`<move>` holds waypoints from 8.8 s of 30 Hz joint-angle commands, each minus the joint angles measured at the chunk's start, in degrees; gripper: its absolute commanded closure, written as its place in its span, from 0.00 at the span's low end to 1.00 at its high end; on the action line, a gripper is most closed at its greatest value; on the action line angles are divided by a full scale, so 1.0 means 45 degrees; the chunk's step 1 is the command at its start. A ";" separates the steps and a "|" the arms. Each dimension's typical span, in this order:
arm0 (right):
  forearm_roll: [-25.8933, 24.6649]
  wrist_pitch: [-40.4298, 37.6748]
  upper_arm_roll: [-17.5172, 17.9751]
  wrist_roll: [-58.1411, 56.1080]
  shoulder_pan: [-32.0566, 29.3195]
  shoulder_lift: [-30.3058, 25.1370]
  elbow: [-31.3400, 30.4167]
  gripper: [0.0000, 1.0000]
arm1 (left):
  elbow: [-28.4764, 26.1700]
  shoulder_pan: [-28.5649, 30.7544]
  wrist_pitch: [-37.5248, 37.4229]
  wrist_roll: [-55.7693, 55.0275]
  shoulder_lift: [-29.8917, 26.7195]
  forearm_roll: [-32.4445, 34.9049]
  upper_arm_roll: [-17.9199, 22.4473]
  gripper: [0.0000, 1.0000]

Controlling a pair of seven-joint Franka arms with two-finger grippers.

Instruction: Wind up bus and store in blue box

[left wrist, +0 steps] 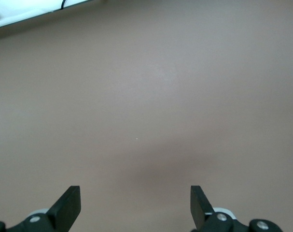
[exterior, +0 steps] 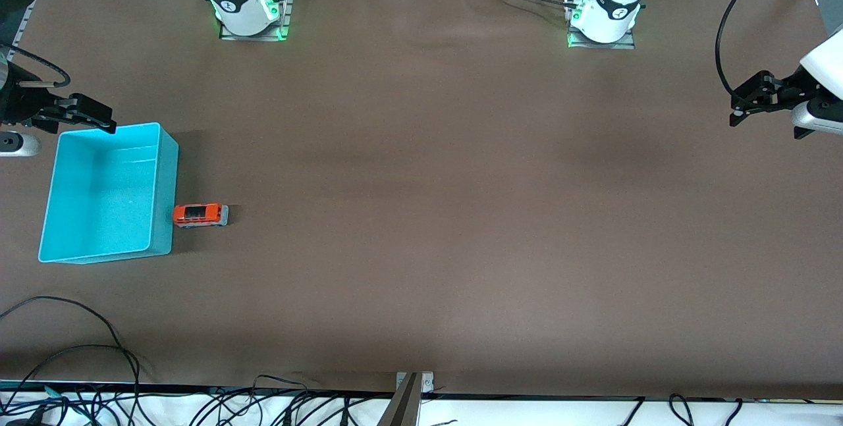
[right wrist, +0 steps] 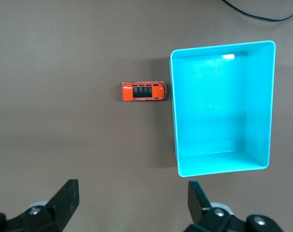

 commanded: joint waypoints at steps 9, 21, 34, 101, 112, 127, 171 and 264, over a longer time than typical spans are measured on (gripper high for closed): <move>0.0173 -0.0070 -0.0051 0.0009 0.0043 0.0084 0.0177 0.00 | 0.0173 -0.0155 -0.0864 -0.1675 -0.0134 -0.1034 0.0142 0.00; 0.0193 0.0184 0.0047 0.0009 0.0180 0.0357 -0.0272 0.00 | 0.0212 -0.0155 -0.0943 -0.1656 -0.0017 -0.0878 0.0161 0.00; 0.0193 0.2019 0.0125 0.0010 0.0141 0.0201 -0.2321 0.00 | 0.0232 -0.0077 -0.1216 -0.1715 -0.0036 -0.0898 0.0161 0.00; -0.0371 1.2957 0.0808 1.1608 -0.0503 0.2212 -0.8182 0.00 | 0.0661 -0.0135 -0.1236 -0.1695 0.0296 -0.0409 0.0161 0.00; -0.0862 1.3602 0.0808 1.3856 -0.0953 0.2681 -0.8241 0.00 | 0.0662 -0.0272 -0.1236 -0.1695 0.0374 -0.0429 0.0141 0.00; -0.0823 1.4617 0.0828 1.4501 -0.0992 0.3833 -0.8163 0.00 | 0.0681 -0.0253 -0.1236 -0.1676 0.0530 -0.0429 0.0141 0.00; -0.1935 1.5145 0.1004 1.4326 -0.1109 0.5142 -0.7147 1.00 | 0.0700 -0.0253 -0.1236 -0.1695 0.0530 -0.0409 0.0141 0.00; -0.4827 1.1687 0.1590 -0.1084 -0.5660 0.5591 -0.5624 1.00 | 0.0700 -0.0233 -0.1236 -0.1695 0.0550 -0.0429 0.0141 0.00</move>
